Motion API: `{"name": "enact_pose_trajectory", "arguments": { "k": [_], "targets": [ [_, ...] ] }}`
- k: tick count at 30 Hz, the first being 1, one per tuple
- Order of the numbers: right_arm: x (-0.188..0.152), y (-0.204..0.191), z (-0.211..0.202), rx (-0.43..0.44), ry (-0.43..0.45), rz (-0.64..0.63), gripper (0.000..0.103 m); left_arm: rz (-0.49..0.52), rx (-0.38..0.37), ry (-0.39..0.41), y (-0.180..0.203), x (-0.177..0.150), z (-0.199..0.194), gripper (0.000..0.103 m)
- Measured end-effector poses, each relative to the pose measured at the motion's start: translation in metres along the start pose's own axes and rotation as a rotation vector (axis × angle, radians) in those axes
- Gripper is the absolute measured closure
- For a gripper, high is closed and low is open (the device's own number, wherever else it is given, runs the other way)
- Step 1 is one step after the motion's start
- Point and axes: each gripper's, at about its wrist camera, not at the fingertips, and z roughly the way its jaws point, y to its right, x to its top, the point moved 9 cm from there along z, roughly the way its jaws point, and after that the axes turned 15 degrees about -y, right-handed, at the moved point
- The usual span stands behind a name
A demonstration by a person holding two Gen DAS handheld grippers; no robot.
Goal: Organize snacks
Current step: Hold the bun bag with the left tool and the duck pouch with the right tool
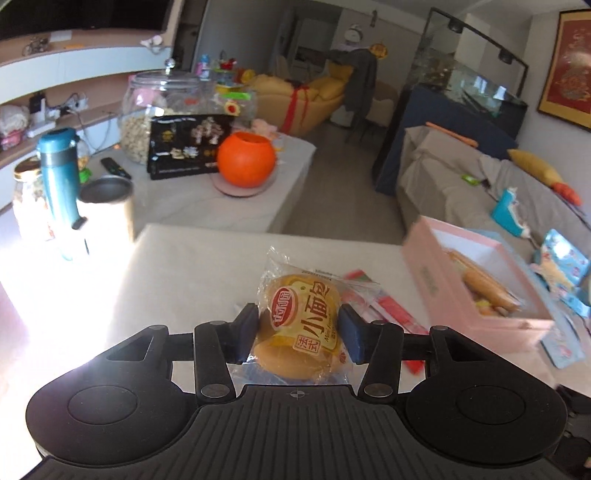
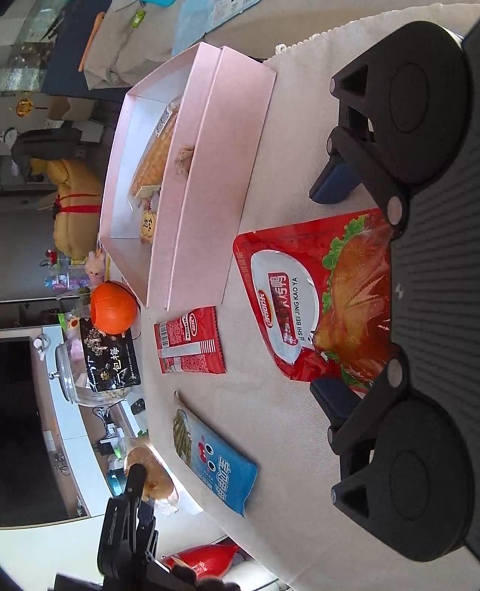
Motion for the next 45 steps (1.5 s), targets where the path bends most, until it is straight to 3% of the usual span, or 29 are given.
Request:
{"name": "enact_pose_trajectory", "arguments": {
  "k": [4, 9, 20, 22, 27, 32, 38, 45],
  "targets": [
    [-0.002, -0.002, 0.001, -0.005, -0.002, -0.011, 0.002, 0.048, -0.116, -0.062, 0.057, -0.052, 0.026, 0.050],
    [-0.007, 0.004, -0.006, -0.004, 0.008, 0.029, 0.003, 0.126, -0.059, -0.005, 0.080, -0.070, 0.049, 0.049],
    [-0.020, 0.004, -0.015, -0.018, -0.059, 0.044, 0.001, 0.112, -0.060, 0.026, 0.071, -0.075, 0.046, 0.048],
    [-0.018, 0.006, -0.024, -0.008, -0.042, 0.065, 0.008, 0.112, -0.057, 0.028, 0.071, -0.076, 0.045, 0.048],
    [0.002, 0.001, -0.035, -0.064, 0.029, 0.027, 0.008, 0.111, -0.057, 0.031, 0.071, -0.077, 0.045, 0.046],
    [0.015, 0.004, 0.002, 0.028, -0.045, 0.143, 0.007, 0.112, -0.058, 0.036, 0.070, -0.077, 0.047, 0.044],
    [0.010, -0.009, 0.008, -0.122, 0.004, 0.010, 0.009, 0.093, -0.078, 0.034, 0.067, -0.078, 0.048, 0.044],
    [0.009, 0.001, 0.003, -0.026, 0.019, 0.063, 0.009, 0.093, -0.078, 0.035, 0.067, -0.078, 0.049, 0.043]
  ]
}}
